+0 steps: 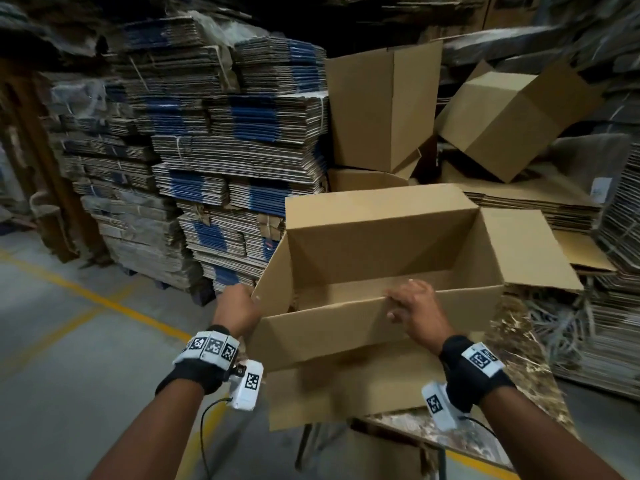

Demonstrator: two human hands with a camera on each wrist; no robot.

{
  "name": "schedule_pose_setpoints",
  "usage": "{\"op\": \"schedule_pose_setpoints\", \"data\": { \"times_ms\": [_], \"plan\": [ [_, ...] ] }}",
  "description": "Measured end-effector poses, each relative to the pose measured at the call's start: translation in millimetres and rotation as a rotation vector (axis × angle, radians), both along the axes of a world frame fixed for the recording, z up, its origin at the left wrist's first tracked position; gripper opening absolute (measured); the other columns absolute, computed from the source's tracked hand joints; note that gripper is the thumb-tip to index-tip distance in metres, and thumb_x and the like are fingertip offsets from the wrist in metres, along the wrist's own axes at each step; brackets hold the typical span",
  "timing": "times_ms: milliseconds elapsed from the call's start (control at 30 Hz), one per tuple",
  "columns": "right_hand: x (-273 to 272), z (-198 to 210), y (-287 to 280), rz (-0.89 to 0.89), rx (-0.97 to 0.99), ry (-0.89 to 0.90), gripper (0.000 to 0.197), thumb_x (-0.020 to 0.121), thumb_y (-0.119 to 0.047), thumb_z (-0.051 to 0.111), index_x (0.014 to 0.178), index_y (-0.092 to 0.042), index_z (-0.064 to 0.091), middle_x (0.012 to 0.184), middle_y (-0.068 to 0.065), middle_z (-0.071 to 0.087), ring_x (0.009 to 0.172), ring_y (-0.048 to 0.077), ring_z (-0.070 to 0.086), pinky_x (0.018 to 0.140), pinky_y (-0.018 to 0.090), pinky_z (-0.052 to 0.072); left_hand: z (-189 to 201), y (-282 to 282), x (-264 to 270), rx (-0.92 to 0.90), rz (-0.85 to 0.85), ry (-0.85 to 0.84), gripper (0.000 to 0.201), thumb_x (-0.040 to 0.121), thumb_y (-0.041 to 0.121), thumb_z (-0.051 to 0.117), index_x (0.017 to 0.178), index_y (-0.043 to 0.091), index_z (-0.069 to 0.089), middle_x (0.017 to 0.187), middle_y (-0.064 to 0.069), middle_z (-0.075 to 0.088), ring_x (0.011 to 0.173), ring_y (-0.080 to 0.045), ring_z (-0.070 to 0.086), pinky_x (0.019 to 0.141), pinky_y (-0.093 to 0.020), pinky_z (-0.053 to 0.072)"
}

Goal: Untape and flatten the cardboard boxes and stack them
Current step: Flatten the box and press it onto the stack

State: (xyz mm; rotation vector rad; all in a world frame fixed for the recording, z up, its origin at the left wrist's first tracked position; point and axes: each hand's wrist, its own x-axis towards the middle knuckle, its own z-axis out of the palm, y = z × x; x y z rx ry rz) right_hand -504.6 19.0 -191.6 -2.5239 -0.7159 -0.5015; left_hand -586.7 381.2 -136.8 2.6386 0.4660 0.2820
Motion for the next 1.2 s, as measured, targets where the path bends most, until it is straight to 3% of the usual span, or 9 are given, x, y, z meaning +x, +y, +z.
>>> {"op": "schedule_pose_setpoints", "data": {
  "times_ms": [167,267,433,600,767,900,1067,1133,1200],
  "plan": [
    [12,5,-16,-0.012,0.079,-0.204,0.036,0.062,0.002,0.088,0.093,-0.012,0.076,0.089,0.004,0.071,0.090,0.029,0.063,0.106,0.040,0.035,2,-35,-30,-0.135,0.099,-0.093,0.024,0.087,0.021,0.066,0.066,0.019,0.054,0.063,0.005,0.054,0.063,-0.017,0.056,0.058,-0.024,0.044],
    [12,-8,-33,0.080,0.068,-0.282,0.034,0.062,0.006,0.087,0.090,-0.009,0.076,0.090,0.003,0.073,0.091,0.016,0.061,0.111,0.046,0.037,-10,-44,-38,-0.133,0.176,-0.034,0.034,0.081,0.044,0.070,0.072,0.014,0.056,0.074,0.001,0.066,0.077,-0.025,0.065,0.072,-0.033,0.056],
    [-2,-45,-64,0.094,0.056,-0.292,0.037,0.065,0.011,0.087,0.091,-0.014,0.079,0.097,0.002,0.076,0.104,0.032,0.071,0.109,0.046,0.045,-20,-56,-36,-0.102,0.229,0.147,0.047,0.086,0.061,0.062,0.071,0.017,0.057,0.086,-0.005,0.067,0.082,-0.028,0.064,0.075,-0.034,0.055],
    [-6,-51,-82,0.118,0.064,-0.342,0.024,0.082,-0.001,0.076,0.101,-0.016,0.079,0.107,0.002,0.075,0.111,0.027,0.068,0.117,0.037,0.037,-18,-65,-38,-0.149,0.135,0.107,0.030,0.096,0.023,0.059,0.068,0.011,0.054,0.063,0.000,0.056,0.054,-0.013,0.052,0.045,-0.023,0.037],
    [-7,-16,-78,0.157,0.054,-0.444,0.022,0.090,-0.016,0.060,0.103,-0.012,0.078,0.113,0.003,0.075,0.113,0.024,0.067,0.117,0.053,0.034,10,-90,-60,-0.058,-0.009,0.024,0.028,0.103,0.023,0.052,0.077,0.014,0.049,0.070,0.004,0.047,0.058,-0.005,0.042,0.043,-0.017,0.024],
    [-7,20,-54,0.089,0.028,-0.550,0.028,0.084,0.001,0.074,0.110,-0.010,0.075,0.136,0.006,0.065,0.134,0.030,0.053,0.118,0.061,0.028,22,-104,-78,-0.020,-0.060,-0.053,0.020,0.105,0.020,0.047,0.086,0.013,0.050,0.069,0.006,0.042,0.057,-0.003,0.038,0.043,-0.018,0.037],
    [-11,51,-37,-0.127,0.121,-0.290,0.060,0.083,-0.005,0.076,0.139,-0.021,0.062,0.168,0.014,0.015,0.153,0.036,0.021,0.118,0.061,0.029,33,-106,-91,-0.029,0.053,-0.132,0.023,0.105,0.022,0.044,0.086,0.010,0.048,0.080,-0.006,0.049,0.071,-0.022,0.043,0.065,-0.030,0.030],
    [-16,61,-29,-0.165,0.208,-0.056,0.087,0.086,-0.003,0.073,0.157,-0.034,0.033,0.169,0.016,0.003,0.145,0.041,0.037,0.111,0.054,0.039,33,-110,-93,-0.036,0.093,-0.147,0.023,0.105,0.022,0.044,0.086,0.010,0.051,0.082,-0.008,0.052,0.073,-0.024,0.045,0.066,-0.031,0.031],
    [-24,65,-17,-0.146,0.322,0.253,0.094,0.098,-0.010,0.062,0.160,-0.044,0.000,0.165,0.019,0.021,0.126,0.038,0.058,0.103,0.055,0.050,30,-116,-93,-0.059,0.132,-0.169,0.025,0.104,0.022,0.045,0.089,0.005,0.056,0.086,-0.013,0.058,0.076,-0.027,0.047,0.067,-0.033,0.033]
  ]
}}
